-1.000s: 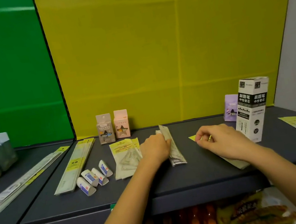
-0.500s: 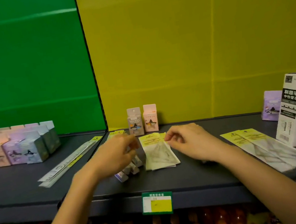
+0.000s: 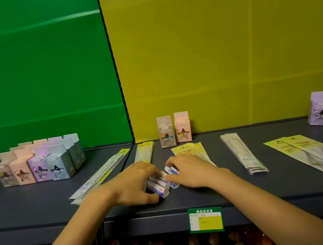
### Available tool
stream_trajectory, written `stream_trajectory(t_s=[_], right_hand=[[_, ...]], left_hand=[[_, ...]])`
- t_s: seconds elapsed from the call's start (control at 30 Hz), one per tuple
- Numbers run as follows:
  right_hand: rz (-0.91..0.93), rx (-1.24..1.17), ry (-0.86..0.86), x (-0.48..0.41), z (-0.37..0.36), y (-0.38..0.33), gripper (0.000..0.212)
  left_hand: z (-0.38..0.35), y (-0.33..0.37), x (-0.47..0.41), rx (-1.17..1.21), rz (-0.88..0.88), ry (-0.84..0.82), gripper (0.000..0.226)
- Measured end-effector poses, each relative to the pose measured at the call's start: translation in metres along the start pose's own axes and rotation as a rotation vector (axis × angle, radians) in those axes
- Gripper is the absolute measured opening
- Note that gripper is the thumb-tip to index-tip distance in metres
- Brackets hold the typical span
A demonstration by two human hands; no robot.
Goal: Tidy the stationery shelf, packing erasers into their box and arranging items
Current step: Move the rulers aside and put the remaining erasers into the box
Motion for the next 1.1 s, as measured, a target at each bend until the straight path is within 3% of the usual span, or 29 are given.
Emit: stream_trajectory(t_s=[0.2,0.33,0.53,0.97,1.1], right_hand=[[-0.058,0.019,-0.111,-0.012,0.000,0.004,0.054],[-0.047,0.088,-0.253,-0.021,0.000,0.000,0.027],[-0.078,0.172,-0.395,-0.023,0.001,-0.008,0.032],[0.007,0.255,-0.340,-0.023,-0.004,-0.017,0.035],[0.055,0.206,-0.279,-0.023,0.000,-0.014,0.026]], left_hand=[[-0.001,0.006,-0.005,-0.031,-0.069,-0.023,0.050],[-0.008,0.010,-0.005,-0.006,-0.052,-0.069,0.049],[-0.012,0.013,-0.005,0.000,0.014,-0.130,0.048],[-0.014,0.016,-0.002,0.044,0.159,-0.140,0.045],[-0.012,0.021,-0.001,0.012,0.171,-0.087,0.042]])
Point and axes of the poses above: each hand's wrist, its own x-axis away from the middle knuckle, its own z-axis out of the back of the hand, y = z × x, the point moved 7 cm from there along -x, towards the middle knuckle, and after that the axes turned 1 degree about -z, right-handed, at the moved point
